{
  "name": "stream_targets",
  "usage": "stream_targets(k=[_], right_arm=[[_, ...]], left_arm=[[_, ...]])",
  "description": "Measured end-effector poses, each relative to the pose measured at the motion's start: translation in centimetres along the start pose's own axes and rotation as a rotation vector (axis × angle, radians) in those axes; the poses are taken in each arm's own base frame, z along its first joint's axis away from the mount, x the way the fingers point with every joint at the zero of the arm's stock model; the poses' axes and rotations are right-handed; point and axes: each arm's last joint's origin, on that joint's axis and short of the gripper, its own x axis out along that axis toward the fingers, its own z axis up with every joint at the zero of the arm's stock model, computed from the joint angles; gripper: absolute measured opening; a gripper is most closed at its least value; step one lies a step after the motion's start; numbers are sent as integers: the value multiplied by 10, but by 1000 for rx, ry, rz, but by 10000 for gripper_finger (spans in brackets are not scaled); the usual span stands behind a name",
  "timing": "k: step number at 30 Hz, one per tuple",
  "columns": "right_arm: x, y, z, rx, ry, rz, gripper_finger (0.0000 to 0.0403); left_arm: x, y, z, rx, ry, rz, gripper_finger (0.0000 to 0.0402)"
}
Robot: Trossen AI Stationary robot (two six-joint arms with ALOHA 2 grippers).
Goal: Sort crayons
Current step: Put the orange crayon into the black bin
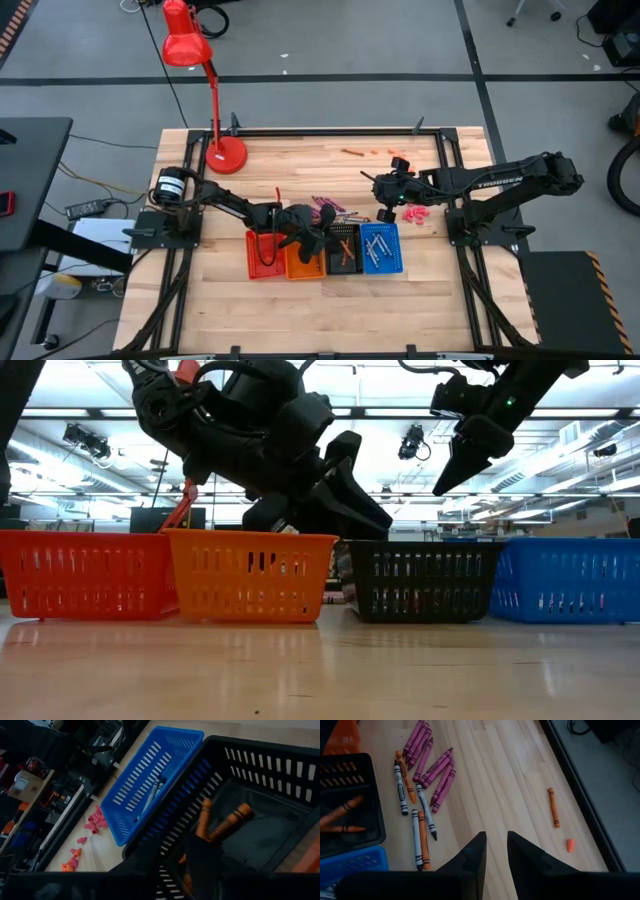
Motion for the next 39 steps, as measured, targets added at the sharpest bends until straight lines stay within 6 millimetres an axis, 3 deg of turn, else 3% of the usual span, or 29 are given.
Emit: stream_targets(k=[9, 15, 20, 25, 33, 39], right_arm=[[0, 0, 0, 1, 0, 0, 82], [0, 0, 0, 2, -4, 0, 82], [0, 0, 2, 10, -20, 0, 82], [1, 0, 1, 19, -26, -11, 82], [16, 1, -14, 22, -31, -40, 82], [26, -1, -24, 31, -45, -55, 82]], left_arm=[[-3, 1, 7, 11, 138, 145, 110], [-19, 9, 27, 16, 207, 228, 110], [-37, 20, 30, -54, 276, 233, 110], [-51, 37, 15, -182, 349, 247, 110], [-62, 63, -30, -404, 477, 323, 110], [-67, 73, -44, -546, 482, 387, 110]])
